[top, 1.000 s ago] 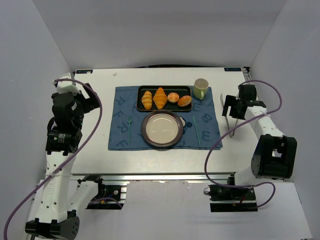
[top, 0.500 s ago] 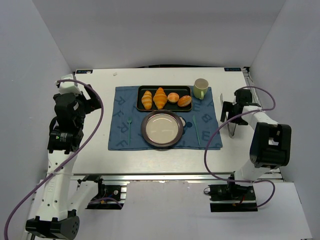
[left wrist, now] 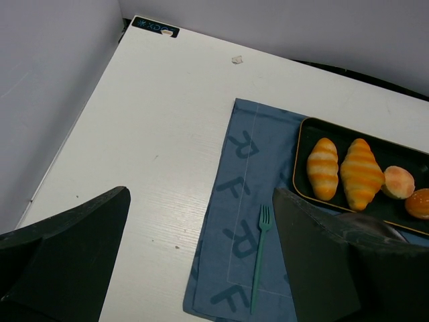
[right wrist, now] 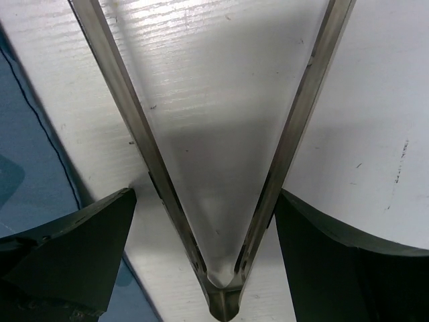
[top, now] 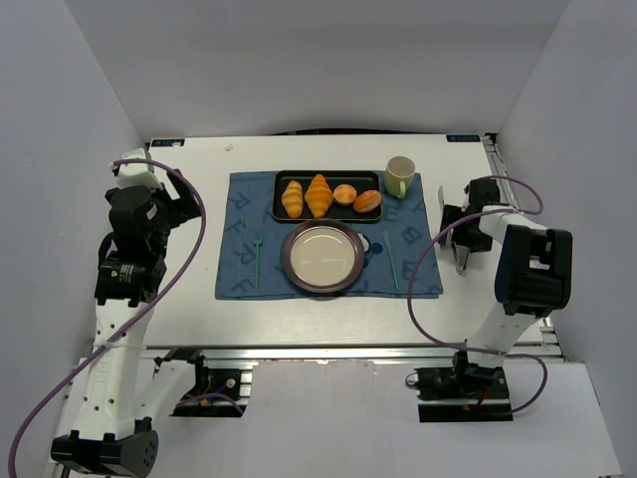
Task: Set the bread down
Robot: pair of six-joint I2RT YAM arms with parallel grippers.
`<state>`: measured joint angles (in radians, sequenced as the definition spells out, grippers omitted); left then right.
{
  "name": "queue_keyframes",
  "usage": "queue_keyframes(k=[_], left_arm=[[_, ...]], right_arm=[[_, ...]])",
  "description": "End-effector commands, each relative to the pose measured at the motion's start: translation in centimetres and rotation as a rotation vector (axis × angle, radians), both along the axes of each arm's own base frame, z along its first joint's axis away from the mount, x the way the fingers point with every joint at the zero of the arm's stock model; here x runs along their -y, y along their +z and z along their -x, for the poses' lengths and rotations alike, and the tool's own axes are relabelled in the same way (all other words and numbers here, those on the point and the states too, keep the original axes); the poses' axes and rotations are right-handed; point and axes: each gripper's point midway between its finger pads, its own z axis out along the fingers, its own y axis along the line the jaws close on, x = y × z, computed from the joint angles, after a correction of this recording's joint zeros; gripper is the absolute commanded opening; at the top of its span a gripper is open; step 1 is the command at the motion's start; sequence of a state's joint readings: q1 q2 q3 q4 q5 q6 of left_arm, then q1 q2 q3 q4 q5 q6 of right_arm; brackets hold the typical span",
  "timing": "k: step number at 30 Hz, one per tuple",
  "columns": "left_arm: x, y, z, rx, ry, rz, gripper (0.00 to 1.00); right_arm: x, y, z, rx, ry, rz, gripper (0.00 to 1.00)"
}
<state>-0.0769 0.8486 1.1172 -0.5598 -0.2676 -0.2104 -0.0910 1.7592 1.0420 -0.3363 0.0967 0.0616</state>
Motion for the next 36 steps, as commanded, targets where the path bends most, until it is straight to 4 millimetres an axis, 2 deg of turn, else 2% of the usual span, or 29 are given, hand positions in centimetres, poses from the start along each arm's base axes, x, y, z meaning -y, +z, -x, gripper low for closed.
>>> queue_keyframes(k=[1,11,18,25,31,36], left_arm=[[-0.2,0.7,0.6,0.018,0.009,-0.005,0.98],[-0.1,0.7,0.1,0.012,0.003,-0.004,0.98],[-0.1,0.7,0.2,0.007,0.006,-0.006,0.98],[-0.1,0.3,0.3,0.002,0.006,-0.007,0.98],[0.0,0.0,0.3,-0.002,0.002,-0.005,0.98],[-0.2,0.0,0.5,-0.004,0.005,-0.009,0.98]], right_arm=[[0.5,-0.8,-1.6,0.008,0.012,-0.014,0.89],[0.6,-2.6,-2.7,-0.032,0.041,-0.102,0.89],[0.2,-2.9,-2.8,-0.042,0.053,-0.137,0.87],[0.2,-3.1,-2.4,-0.058,0.045,-0.136,0.80],[0.2,-3.6,-1.8,-0.075,0.031,-0.106,0.82],[-0.3,-2.8,-1.9,-0.068,0.035,-0.104,0.74]])
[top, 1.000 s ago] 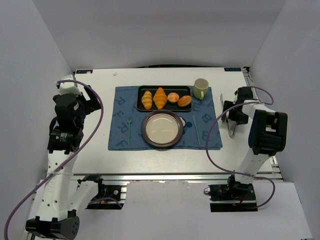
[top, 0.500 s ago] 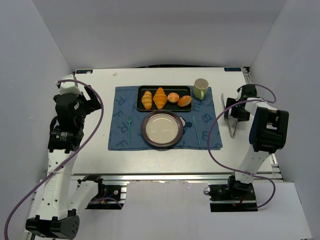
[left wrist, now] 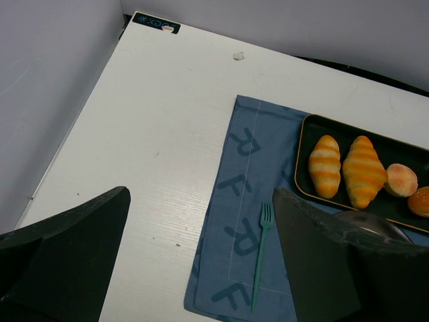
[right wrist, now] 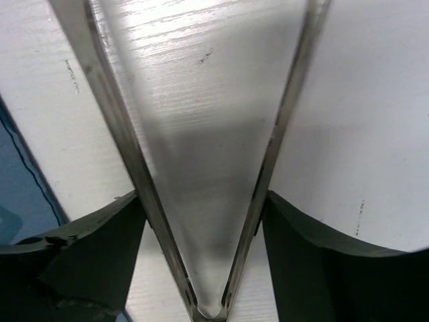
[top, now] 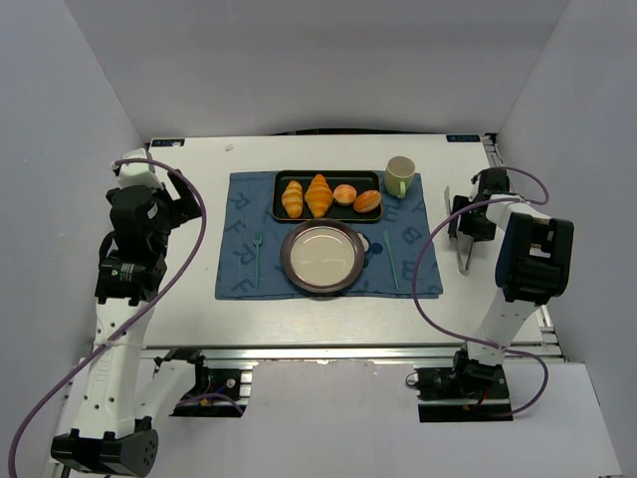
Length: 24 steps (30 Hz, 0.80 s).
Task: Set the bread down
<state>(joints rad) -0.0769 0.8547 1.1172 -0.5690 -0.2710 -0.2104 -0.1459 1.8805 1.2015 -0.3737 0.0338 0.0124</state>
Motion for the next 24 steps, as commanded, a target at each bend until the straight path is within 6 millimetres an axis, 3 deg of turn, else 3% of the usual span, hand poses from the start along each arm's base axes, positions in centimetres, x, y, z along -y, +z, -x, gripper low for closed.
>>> queue_keyframes(k=[1,3,4,6,9,11,12,15,18,21,22,24], left_arm=[[-0.1,0.4,0.5,0.009,0.002,-0.007,0.98],[-0.1,0.5,0.7,0.014,0.002,-0.005,0.98],[-0.1,0.5,0.7,0.013,0.001,-0.003,0.98],[0.1,0.5,0.7,0.018,-0.005,0.008,0.98],[0.5,0.6,0.7,0.024,-0.020,0.032,0.98],[0.8,0.8,0.8,0.029,-0.027,0.048,0.98],[0.9,0.9,0.9,0.034,-0.031,0.054,0.98],[1.2,1.3,1.1,0.048,-0.041,0.073,0.98],[1.4,1.2,1.4,0.055,-0.044,0.097,0.98],[2.1,1.2,1.6,0.069,-0.073,0.131,0.98],[2.3,1.4,1.7,0.084,-0.086,0.141,0.98],[2.9,1.4,1.5,0.097,-0.111,0.160,0.98]], right_arm=[[-1.8,-1.7,1.2,-0.045,0.015,-0.064,0.71],[-1.8,-0.1,1.1,-0.014,0.000,-0.061,0.68],[-1.6,1.8,0.9,0.027,-0.009,-0.054,0.68],[-1.8,3.8,1.0,0.064,-0.031,-0.061,0.68],[-2.2,9.7,1.5,0.184,-0.069,-0.073,0.68],[-2.8,11.9,2.2,0.227,-0.079,-0.087,0.68],[-3.6,14.4,2.5,0.293,-0.076,-0.103,0.68],[-4.8,18.6,3.9,0.391,-0.065,-0.129,0.68],[-6.9,21.6,5.4,0.445,-0.006,-0.174,0.67],[-9.0,23.3,6.8,0.459,0.062,-0.212,0.67],[-10.9,24.4,7.7,0.469,0.117,-0.238,0.67],[-12.7,25.4,8.6,0.482,0.163,-0.274,0.67]])
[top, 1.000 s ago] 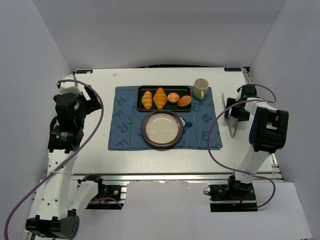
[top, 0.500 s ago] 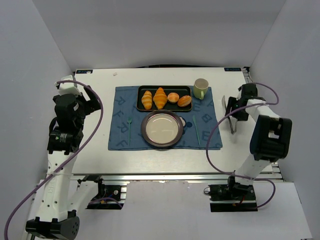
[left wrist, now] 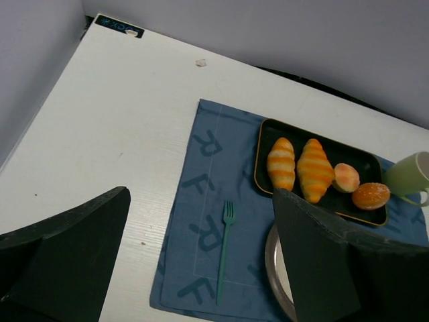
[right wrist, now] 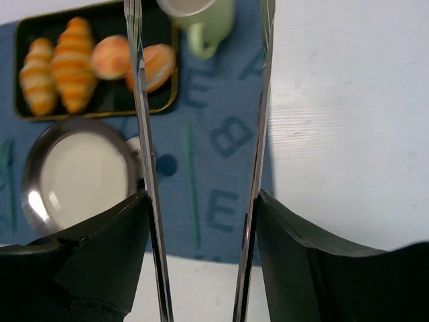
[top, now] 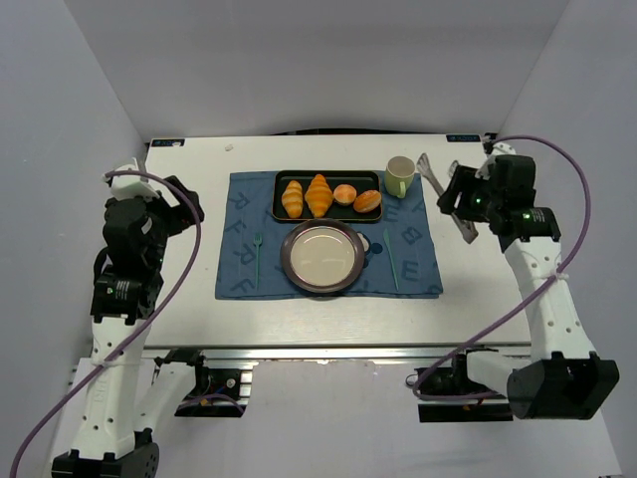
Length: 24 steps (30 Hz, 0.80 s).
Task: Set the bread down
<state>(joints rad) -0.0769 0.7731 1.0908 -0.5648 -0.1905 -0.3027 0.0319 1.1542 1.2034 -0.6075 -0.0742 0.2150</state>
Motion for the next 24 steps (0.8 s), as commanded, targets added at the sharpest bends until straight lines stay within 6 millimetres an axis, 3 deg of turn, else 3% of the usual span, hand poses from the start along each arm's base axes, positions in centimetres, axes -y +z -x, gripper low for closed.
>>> queue_keyframes(k=[1,5,12,18,24], left_arm=[[1.5,0.5,-0.1,0.037,-0.068,0.055,0.98],[1.3,0.8,-0.2,0.052,-0.054,0.059,0.98],[1.0,0.0,-0.6,-0.010,-0.055,0.007,0.98],[1.5,-0.6,-0.8,-0.013,-0.078,0.017,0.98],[1.5,-0.7,-1.0,-0.016,-0.080,0.007,0.98]], right_arm=[[-5.0,2.6,2.7,0.015,0.148,-0.097,0.66],[-8.6,3.3,3.3,0.036,0.224,-0.164,0.65],[-12.1,-0.6,1.9,-0.047,0.244,-0.189,0.63],[-13.0,-4.7,0.4,-0.134,0.169,-0.158,0.63],[-12.5,-6.7,-1.6,-0.162,0.042,-0.129,0.63]])
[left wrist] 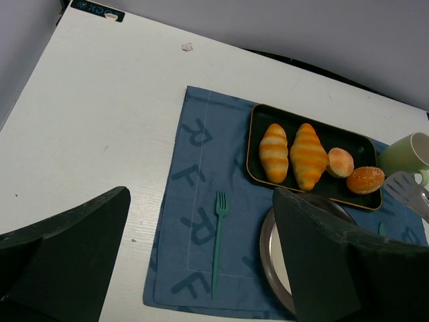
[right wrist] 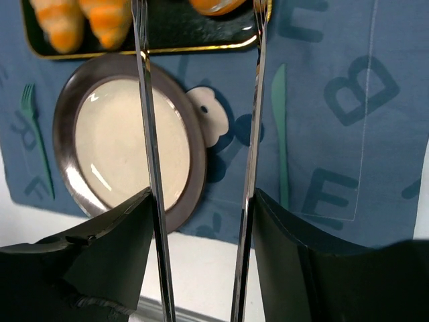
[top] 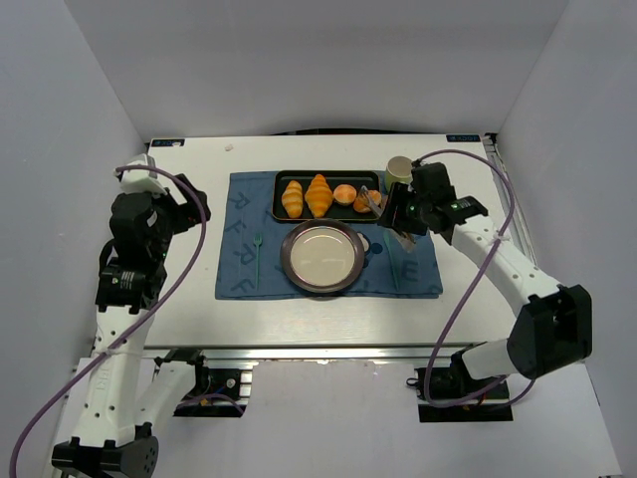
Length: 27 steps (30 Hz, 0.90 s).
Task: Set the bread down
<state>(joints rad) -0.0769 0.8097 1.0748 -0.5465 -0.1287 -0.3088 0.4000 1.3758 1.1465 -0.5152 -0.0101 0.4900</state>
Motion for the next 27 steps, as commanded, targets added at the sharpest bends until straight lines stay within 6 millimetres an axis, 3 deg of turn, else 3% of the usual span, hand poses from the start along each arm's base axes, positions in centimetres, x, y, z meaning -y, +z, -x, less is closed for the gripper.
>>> queue_keyframes(k=[1,14,27], left_arm=[[0.3,0.3,0.0,0.012,-0.025,-0.012,0.98],[0.5,-1.3,-0.3,-0.013,-0.034,-0.017,0.98],[0.4,-2.3,-0.2,-0.033,-0.037,-0.032,0.98]], right_arm=[[0.3,1.1,-2.4,0.074,-0.113,-0.011,0.63],[-1.7,-2.1,-5.1,-0.007,-0.154,0.012,0.62],[-2.7,-0.9,-5.8,0.031,-0.165,0.067,0.62]])
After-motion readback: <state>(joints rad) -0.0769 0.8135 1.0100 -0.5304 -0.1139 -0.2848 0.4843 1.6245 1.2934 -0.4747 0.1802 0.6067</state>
